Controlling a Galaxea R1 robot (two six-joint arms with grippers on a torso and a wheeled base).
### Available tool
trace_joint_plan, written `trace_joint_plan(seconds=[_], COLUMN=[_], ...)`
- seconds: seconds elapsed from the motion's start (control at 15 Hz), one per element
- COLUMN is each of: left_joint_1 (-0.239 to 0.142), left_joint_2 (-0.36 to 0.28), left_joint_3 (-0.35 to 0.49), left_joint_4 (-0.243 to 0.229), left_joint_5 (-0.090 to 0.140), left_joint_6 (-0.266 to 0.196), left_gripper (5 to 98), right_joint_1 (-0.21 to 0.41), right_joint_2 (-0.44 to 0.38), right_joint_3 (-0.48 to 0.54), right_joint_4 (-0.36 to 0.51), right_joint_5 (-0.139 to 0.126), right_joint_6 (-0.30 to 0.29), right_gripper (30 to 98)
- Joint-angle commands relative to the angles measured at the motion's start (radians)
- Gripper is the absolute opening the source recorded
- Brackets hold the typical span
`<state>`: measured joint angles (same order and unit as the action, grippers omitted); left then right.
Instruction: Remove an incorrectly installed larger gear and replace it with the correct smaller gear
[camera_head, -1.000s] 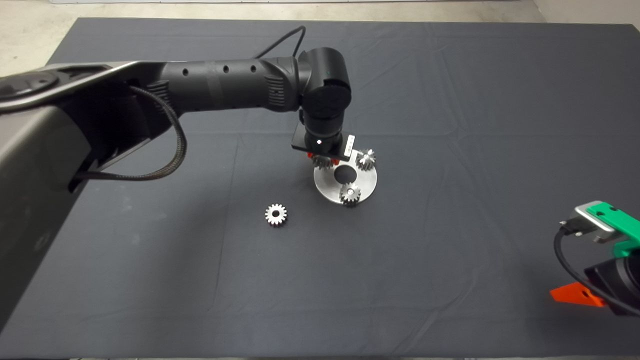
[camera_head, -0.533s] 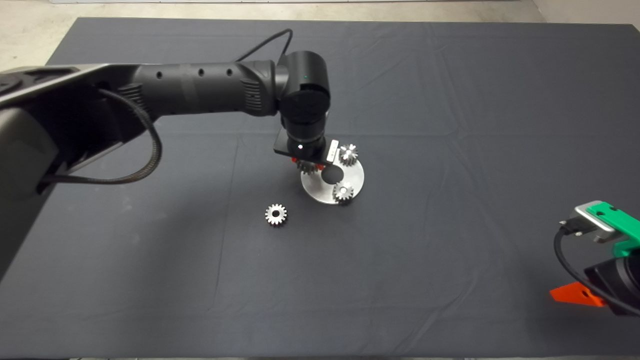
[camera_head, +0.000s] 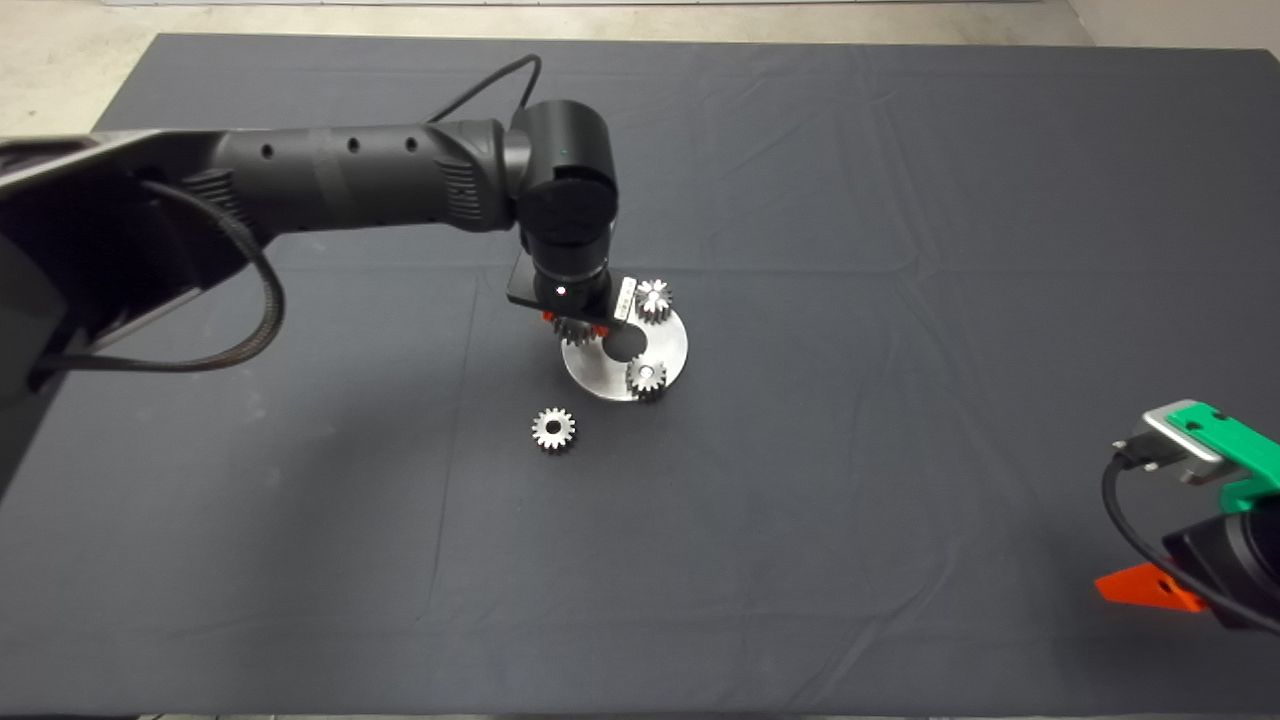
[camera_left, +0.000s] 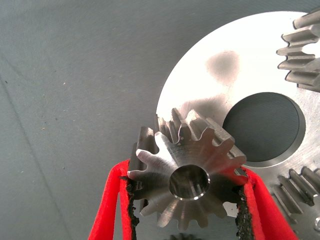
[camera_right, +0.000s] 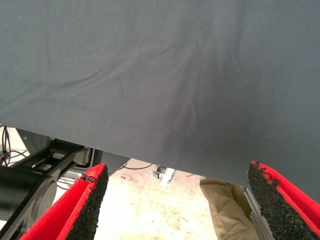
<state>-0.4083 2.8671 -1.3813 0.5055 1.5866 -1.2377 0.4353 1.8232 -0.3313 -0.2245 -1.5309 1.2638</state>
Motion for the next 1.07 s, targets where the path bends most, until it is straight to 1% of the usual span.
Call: trace_joint_plan(seconds=[0.0,0.07,0.13,0.2,0.47,0.53,0.6,0.67,0.8,0.87,1.0], left_joint_1=[-0.035,-0.035,-0.035,-0.038,-0.101,-0.108,-0.109,-0.110,-0.124,-0.126,-0.124], left_joint_2=[0.088,0.088,0.090,0.090,0.090,0.090,0.090,0.090,0.088,0.084,0.056], left_joint_3=[-0.024,-0.022,-0.017,-0.013,-0.013,-0.012,-0.011,-0.011,-0.008,-0.008,-0.008], left_joint_4=[-0.002,-0.005,-0.007,-0.015,-0.048,-0.051,-0.051,-0.051,-0.051,-0.051,-0.051], left_joint_5=[-0.094,-0.120,-0.128,-0.125,-0.118,-0.115,-0.100,-0.078,-0.042,-0.031,-0.028], left_joint_6=[-0.038,-0.042,-0.045,-0.046,-0.049,-0.050,-0.050,-0.050,-0.051,-0.051,-0.052], left_gripper=[30.8,30.7,30.6,30.3,30.1,30.0,30.0,30.0,30.0,30.0,30.0], right_joint_1=[0.016,0.016,0.016,0.016,0.014,0.015,0.014,0.014,0.014,0.014,0.014], right_joint_2=[0.006,0.006,0.006,0.008,0.006,0.006,0.006,0.008,0.008,0.006,0.002], right_joint_3=[0.002,0.002,0.002,0.002,0.002,0.002,0.002,0.002,0.002,0.002,0.002], right_joint_4=[0.027,0.028,0.027,0.027,0.025,0.025,0.026,0.025,0.025,0.025,0.025], right_joint_5=[-0.069,-0.068,-0.068,-0.068,-0.068,-0.068,-0.068,-0.068,-0.068,-0.068,-0.068], right_joint_6=[0.009,0.009,0.009,0.009,0.009,0.009,0.009,0.009,0.009,0.009,0.009], right_gripper=[73.9,73.9,73.9,73.9,73.9,73.9,73.9,73.9,73.9,73.9,73.9])
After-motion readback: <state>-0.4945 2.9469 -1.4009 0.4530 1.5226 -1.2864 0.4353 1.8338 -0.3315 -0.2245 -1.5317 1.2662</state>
